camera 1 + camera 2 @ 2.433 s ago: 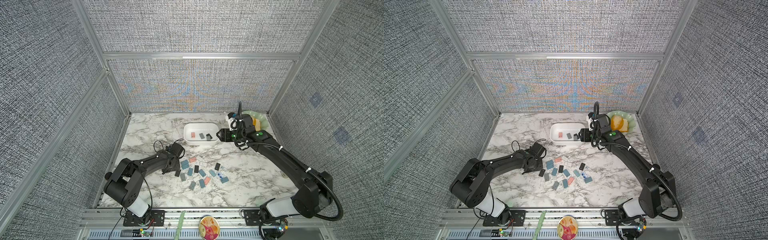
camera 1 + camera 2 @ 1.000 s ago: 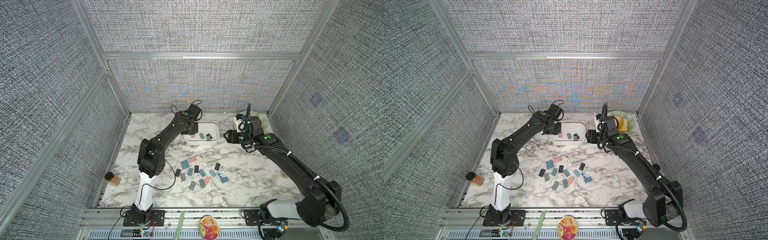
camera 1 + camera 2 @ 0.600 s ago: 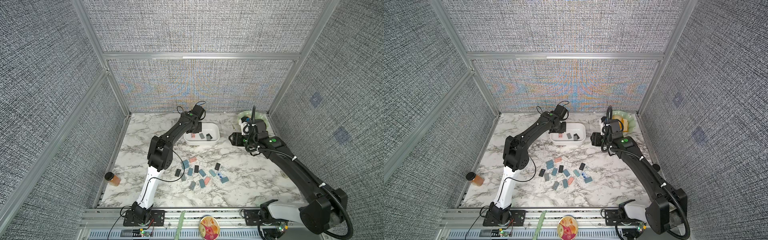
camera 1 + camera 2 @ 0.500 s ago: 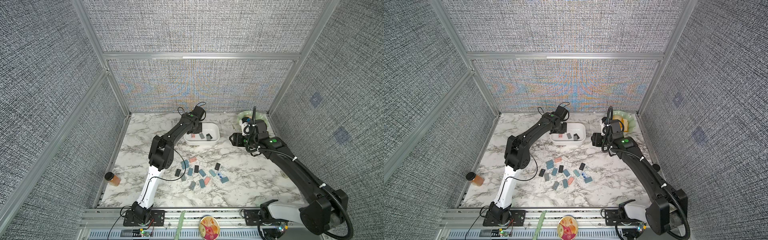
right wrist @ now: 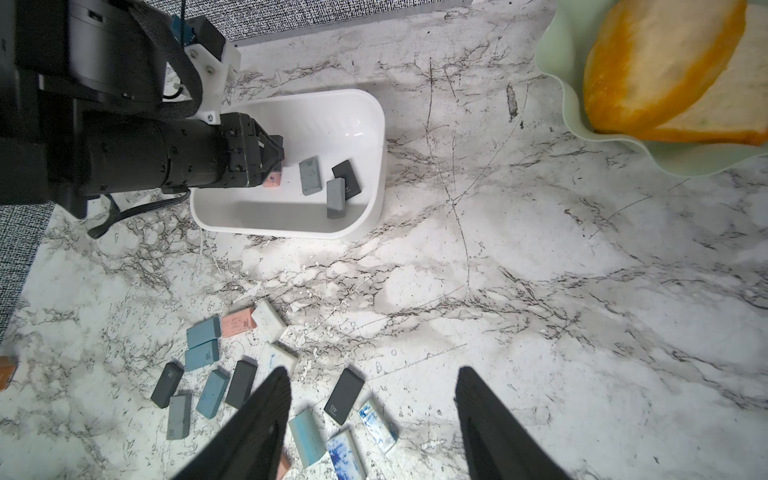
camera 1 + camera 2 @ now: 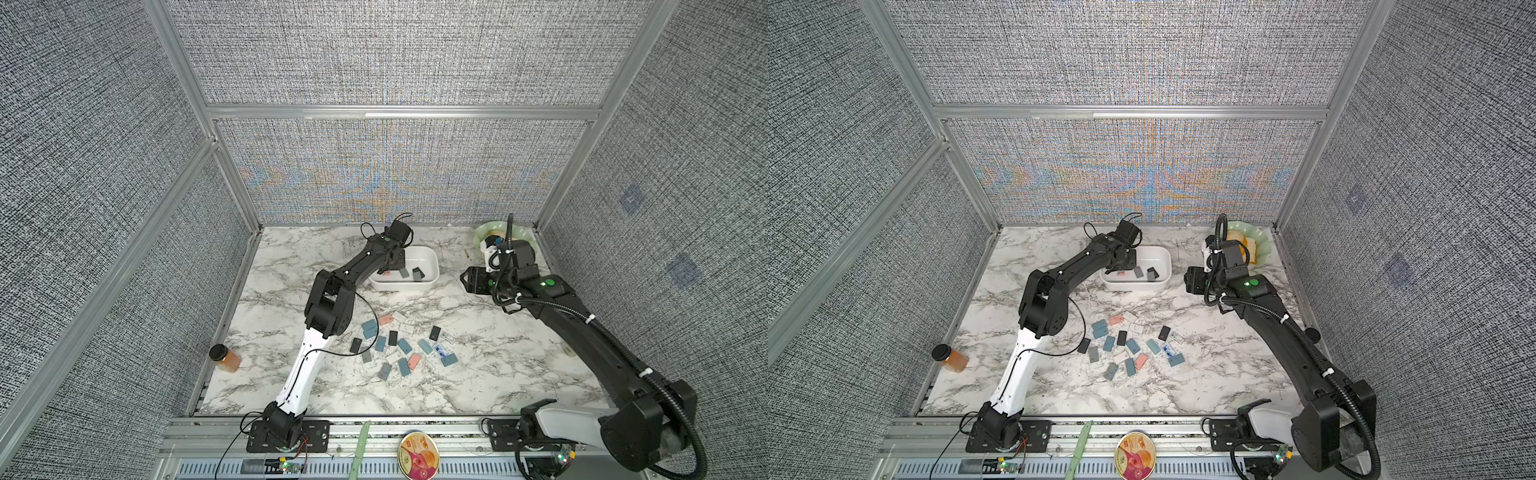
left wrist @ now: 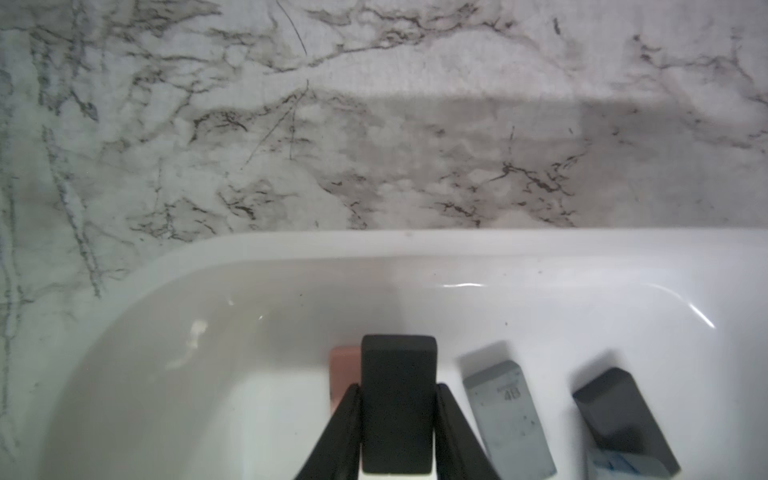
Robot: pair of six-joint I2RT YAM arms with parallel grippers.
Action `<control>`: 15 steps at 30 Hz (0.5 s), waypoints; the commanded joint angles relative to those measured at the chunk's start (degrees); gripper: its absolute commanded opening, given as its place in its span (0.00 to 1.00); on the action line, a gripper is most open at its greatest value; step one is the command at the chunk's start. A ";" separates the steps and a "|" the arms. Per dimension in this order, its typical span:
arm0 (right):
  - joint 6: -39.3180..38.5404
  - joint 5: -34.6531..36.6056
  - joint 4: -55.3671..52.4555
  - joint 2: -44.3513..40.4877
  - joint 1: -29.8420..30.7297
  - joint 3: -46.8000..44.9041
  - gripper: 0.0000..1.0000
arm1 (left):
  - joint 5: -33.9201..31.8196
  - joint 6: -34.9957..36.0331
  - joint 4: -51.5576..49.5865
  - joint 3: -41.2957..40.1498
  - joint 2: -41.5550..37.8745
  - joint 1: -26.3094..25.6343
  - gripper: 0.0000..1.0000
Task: Put the eraser in the storage box
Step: Place the eraser in the storage box.
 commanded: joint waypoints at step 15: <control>0.73 0.43 -1.35 -1.00 -0.19 0.38 0.66 | -0.71 -1.35 2.94 0.07 -0.74 0.04 0.40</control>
